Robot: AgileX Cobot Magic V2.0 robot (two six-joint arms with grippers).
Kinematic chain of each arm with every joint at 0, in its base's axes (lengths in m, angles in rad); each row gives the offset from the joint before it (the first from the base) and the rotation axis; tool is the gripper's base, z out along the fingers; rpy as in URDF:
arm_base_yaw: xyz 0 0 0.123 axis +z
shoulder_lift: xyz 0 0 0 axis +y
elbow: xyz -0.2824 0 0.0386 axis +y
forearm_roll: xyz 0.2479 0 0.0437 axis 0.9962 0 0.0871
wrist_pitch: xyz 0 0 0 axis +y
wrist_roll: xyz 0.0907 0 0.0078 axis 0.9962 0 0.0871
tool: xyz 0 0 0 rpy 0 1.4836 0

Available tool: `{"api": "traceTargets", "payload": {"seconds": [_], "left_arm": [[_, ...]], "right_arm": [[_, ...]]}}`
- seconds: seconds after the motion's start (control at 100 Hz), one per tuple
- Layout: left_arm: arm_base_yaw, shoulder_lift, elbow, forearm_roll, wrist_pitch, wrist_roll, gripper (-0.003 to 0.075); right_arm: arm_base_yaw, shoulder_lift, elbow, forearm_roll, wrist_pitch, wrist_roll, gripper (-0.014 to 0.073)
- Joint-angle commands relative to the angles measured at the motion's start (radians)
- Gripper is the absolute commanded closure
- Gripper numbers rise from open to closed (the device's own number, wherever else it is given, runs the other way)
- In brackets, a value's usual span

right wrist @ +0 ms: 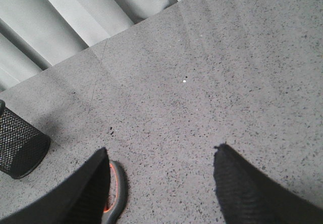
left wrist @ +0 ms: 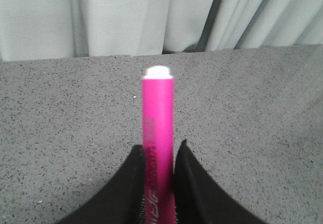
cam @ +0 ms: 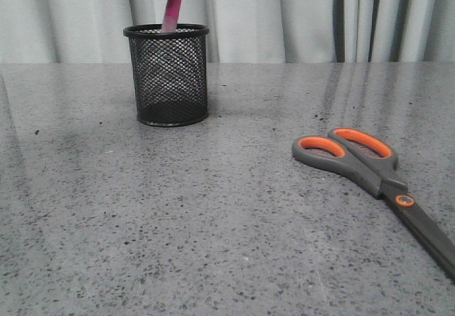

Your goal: Put pen and scissors into bin

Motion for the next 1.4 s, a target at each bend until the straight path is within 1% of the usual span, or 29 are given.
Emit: {"api": "traceTargets", "payload": {"seconds": [0.0, 0.04, 0.09, 0.11, 0.16, 0.29, 0.37, 0.46, 0.51, 0.57, 0.58, 0.64, 0.65, 0.7, 0.77, 0.82, 0.87, 0.99, 1.15, 1.19, 1.31, 1.39], "left_arm": [[-0.007, -0.044, -0.026, 0.023, -0.006, 0.005, 0.0456], [-0.007, -0.048, -0.026, 0.039, -0.004, 0.005, 0.0378], [-0.007, -0.059, -0.026, 0.050, -0.004, 0.005, 0.0307], [-0.007, -0.063, -0.026, 0.053, -0.004, 0.005, 0.0287], [-0.007, -0.082, -0.026, 0.064, -0.004, 0.005, 0.0265], [-0.007, -0.165, -0.026, 0.091, 0.004, 0.005, 0.0272], [-0.007, -0.256, -0.026, 0.091, 0.050, 0.005, 0.0272], [-0.007, -0.364, -0.026, 0.093, 0.134, 0.005, 0.0272], [-0.007, -0.419, -0.026, 0.106, 0.173, 0.005, 0.0272], [-0.007, -0.473, -0.026, 0.121, 0.206, 0.005, 0.0272], [-0.007, -0.486, -0.026, 0.125, 0.206, 0.005, 0.0272], [-0.007, -0.529, -0.026, 0.141, 0.211, 0.005, 0.0272], [-0.007, -0.537, -0.026, 0.144, 0.211, 0.005, 0.0273], [-0.007, -0.566, -0.026, 0.144, 0.211, 0.005, 0.0281], [-0.007, -0.597, -0.026, 0.160, 0.209, 0.005, 0.0282], [-0.007, -0.612, -0.026, 0.167, 0.211, 0.005, 0.0282], [-0.007, -0.624, -0.026, 0.169, 0.216, 0.005, 0.0282], [-0.007, -0.644, -0.026, 0.169, 0.249, 0.005, 0.0282], [-0.007, -0.651, -0.026, 0.173, 0.273, 0.005, 0.0282], [-0.007, -0.651, -0.026, 0.173, 0.281, 0.005, 0.0282], [-0.007, -0.651, -0.026, 0.173, 0.287, 0.005, 0.0282], [-0.007, -0.649, -0.026, 0.173, 0.287, 0.005, 0.0282]], "right_arm": [[0.002, 0.014, -0.037, -0.012, -0.078, -0.010, 0.0184], [0.002, 0.014, -0.037, -0.012, -0.078, -0.010, 0.0184], [0.002, 0.014, -0.037, -0.012, -0.078, -0.010, 0.0184], [0.002, 0.014, -0.037, -0.012, -0.078, -0.010, 0.0184], [0.002, 0.014, -0.037, -0.012, -0.078, -0.010, 0.0184], [0.002, 0.014, -0.051, -0.012, -0.097, -0.026, 0.0184], [0.016, 0.016, -0.094, -0.012, -0.102, -0.099, 0.0184], [0.062, 0.051, -0.207, -0.012, -0.084, -0.200, 0.0184], [0.098, 0.094, -0.269, -0.012, -0.044, -0.283, 0.0185], [0.154, 0.176, -0.386, -0.012, 0.042, -0.363, 0.0196], [0.161, 0.187, -0.386, -0.012, 0.053, -0.379, 0.0196], [0.224, 0.292, -0.505, -0.012, 0.159, -0.431, 0.0196], [0.231, 0.305, -0.505, -0.012, 0.172, -0.440, 0.0197], [0.287, 0.397, -0.594, -0.012, 0.263, -0.461, 0.0196], [0.346, 0.529, -0.692, -0.012, 0.410, -0.463, 0.0197], [0.375, 0.618, -0.749, -0.012, 0.525, -0.463, 0.0196], [0.391, 0.701, -0.793, -0.012, 0.610, -0.463, 0.0195], [0.394, 0.863, -0.849, -0.012, 0.736, -0.457, 0.0160], [0.394, 0.961, -0.854, -0.009, 0.786, -0.378, 0.0134], [0.394, 0.970, -0.854, 0.015, 0.786, -0.376, 0.0134], [0.394, 0.978, -0.829, 0.121, 0.734, -0.376, 0.0134], [0.394, 0.978, -0.790, 0.134, 0.706, -0.348, 0.0134]]}}
